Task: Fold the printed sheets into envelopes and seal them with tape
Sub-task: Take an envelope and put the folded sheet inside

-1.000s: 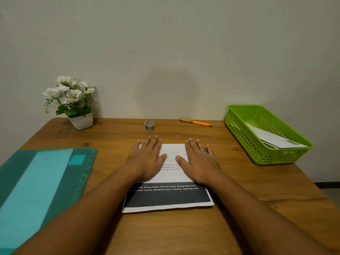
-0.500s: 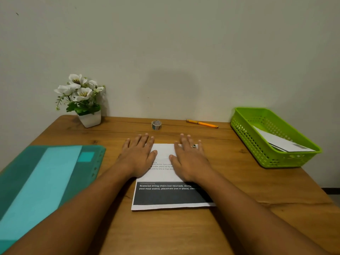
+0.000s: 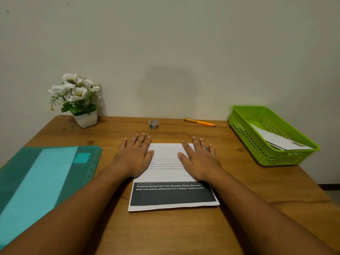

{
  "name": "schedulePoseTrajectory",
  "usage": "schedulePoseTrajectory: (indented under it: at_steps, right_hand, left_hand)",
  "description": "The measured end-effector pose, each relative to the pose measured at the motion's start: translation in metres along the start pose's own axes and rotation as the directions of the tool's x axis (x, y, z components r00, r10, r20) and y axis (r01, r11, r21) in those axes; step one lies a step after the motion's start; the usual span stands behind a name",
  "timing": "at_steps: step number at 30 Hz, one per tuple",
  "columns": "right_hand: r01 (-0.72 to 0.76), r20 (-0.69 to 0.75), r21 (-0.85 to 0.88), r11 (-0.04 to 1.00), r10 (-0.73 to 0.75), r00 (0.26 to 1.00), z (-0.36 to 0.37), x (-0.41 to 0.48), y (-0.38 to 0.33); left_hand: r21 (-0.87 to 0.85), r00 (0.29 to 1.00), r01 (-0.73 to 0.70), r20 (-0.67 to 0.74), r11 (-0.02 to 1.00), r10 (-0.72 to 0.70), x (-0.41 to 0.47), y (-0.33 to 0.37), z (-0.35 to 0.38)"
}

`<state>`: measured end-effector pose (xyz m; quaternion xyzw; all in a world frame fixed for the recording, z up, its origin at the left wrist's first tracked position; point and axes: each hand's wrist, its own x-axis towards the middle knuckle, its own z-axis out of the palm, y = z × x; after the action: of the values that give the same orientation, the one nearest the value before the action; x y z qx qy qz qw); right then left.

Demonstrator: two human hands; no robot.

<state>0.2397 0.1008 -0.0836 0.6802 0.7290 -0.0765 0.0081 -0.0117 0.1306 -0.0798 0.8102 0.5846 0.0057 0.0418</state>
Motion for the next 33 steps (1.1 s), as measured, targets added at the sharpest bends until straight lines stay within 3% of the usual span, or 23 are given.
schedulePoseTrajectory:
  at_steps: [8,17,22,33]
  right_hand:
    - [-0.032,0.017,0.015,0.999,0.032,0.999,-0.006,-0.005,0.019]
    - [0.051,0.158,0.002,0.999,-0.05,0.986,-0.053,-0.007,0.021]
    - [0.119,0.192,0.073,0.99,-0.131,0.973,-0.065,-0.016,0.019]
    - [0.14,0.245,0.093,0.986,-0.159,0.956,-0.072,-0.018,-0.001]
  left_hand:
    - [0.056,0.993,-0.029,0.117,0.998,0.022,0.005,0.002,-0.02]
    - [-0.08,0.968,-0.048,0.241,0.996,0.066,0.006,0.007,-0.054]
    - [-0.073,0.96,-0.057,0.271,0.996,0.075,0.0,0.013,-0.058]
    - [-0.061,0.96,-0.059,0.272,0.996,0.073,-0.012,0.018,-0.059]
